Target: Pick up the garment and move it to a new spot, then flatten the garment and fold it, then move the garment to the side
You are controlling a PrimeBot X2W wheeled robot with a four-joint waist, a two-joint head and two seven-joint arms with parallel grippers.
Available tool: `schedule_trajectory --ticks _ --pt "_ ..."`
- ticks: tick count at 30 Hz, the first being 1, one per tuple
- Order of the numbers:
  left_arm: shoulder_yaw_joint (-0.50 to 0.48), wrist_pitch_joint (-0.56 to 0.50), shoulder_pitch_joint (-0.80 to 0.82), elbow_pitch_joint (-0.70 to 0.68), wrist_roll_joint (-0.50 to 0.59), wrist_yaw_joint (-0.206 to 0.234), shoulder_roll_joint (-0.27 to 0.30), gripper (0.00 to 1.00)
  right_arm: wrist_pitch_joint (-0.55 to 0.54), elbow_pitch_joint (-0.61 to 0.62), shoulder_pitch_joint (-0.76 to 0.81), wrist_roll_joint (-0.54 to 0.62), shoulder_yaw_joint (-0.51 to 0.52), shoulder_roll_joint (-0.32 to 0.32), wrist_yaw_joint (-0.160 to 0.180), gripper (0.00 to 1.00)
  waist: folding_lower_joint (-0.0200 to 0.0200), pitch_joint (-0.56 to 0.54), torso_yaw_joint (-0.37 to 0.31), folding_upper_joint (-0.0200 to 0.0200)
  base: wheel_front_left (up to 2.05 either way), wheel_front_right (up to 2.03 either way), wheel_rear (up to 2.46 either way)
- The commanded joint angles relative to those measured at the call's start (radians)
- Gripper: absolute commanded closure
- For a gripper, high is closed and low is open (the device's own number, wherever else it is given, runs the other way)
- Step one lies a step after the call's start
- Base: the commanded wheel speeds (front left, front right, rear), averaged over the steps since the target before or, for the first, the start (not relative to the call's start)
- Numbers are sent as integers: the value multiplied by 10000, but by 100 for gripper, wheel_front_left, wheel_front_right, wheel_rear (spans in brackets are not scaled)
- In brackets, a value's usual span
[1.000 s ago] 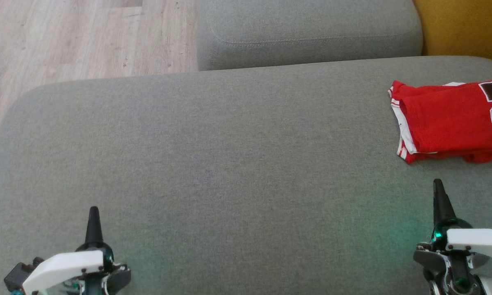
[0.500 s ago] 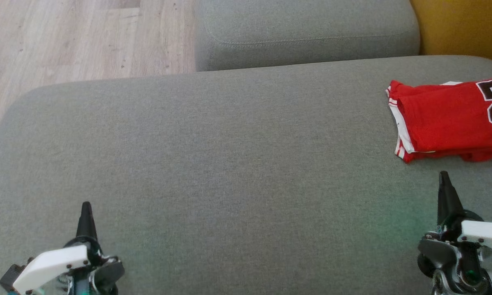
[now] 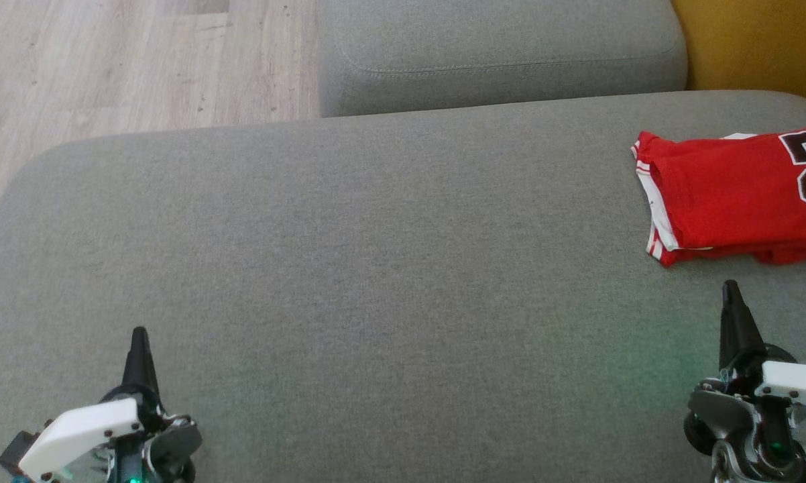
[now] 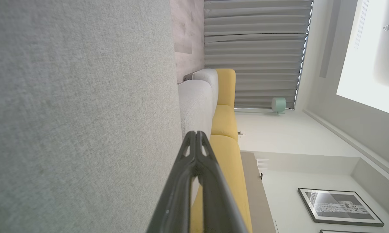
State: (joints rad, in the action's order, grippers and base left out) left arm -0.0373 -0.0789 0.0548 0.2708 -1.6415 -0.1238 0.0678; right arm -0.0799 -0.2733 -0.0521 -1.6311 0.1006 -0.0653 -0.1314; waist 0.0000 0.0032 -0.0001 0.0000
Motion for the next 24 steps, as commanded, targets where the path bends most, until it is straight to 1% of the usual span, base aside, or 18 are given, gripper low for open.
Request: schedule_trajectory --ticks 1,24 --pt "-392 -44 501 -275 18 -69 94 100 -78 305 -529 -39 -185 -79 7 100 0 0 1 0 0 0 0" --pt "-484 -118 508 -270 95 -69 28 100 -143 299 -536 29 -104 -22 7 100 0 0 1 0 0 0 0"
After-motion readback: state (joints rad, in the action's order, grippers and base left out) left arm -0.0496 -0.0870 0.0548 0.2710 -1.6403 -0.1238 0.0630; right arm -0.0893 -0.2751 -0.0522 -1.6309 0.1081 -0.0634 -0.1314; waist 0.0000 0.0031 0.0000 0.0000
